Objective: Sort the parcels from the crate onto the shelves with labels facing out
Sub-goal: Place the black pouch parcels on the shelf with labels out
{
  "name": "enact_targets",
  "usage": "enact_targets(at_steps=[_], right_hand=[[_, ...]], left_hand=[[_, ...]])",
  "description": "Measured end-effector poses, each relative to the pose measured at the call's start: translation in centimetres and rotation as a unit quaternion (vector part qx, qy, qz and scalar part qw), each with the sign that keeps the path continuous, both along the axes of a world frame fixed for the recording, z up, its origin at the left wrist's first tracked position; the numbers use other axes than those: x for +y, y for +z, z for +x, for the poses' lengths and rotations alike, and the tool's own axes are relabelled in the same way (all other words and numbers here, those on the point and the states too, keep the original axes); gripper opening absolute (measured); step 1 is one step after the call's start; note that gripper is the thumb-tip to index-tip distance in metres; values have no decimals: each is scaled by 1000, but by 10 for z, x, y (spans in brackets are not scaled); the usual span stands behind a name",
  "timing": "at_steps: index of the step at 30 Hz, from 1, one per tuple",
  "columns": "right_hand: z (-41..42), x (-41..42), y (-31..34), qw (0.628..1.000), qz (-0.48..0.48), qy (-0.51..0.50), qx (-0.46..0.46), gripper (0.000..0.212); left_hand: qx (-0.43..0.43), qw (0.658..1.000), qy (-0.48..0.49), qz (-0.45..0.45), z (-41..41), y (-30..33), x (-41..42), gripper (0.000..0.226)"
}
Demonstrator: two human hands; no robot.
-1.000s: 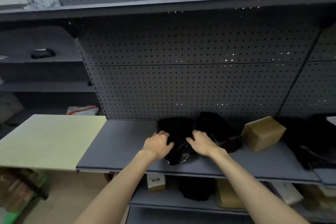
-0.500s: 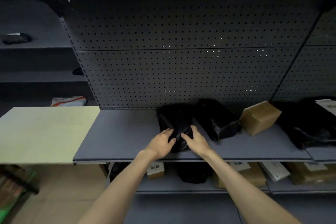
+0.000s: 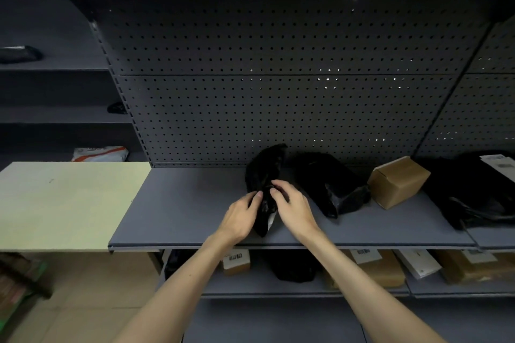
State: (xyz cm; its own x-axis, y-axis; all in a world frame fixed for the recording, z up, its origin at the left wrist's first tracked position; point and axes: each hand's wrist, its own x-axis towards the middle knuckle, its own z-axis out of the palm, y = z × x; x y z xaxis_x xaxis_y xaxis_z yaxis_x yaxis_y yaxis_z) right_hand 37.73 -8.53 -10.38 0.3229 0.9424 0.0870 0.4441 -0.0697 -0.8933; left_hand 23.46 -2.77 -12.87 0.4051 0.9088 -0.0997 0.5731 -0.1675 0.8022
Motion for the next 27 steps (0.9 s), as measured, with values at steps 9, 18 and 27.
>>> enact_targets(at_steps=[9, 18, 27], right_hand=[[-28, 16, -2, 999, 5, 44, -10, 32], [-19, 28, -15, 997, -62, -5, 34, 32], [-21, 34, -43, 979, -166, -10, 118, 27]], left_hand=[[1, 991, -3, 134, -34, 2, 19, 58], [19, 990, -10, 140, -57, -4, 29, 58], [25, 995, 90, 39, -66, 0, 21, 59]])
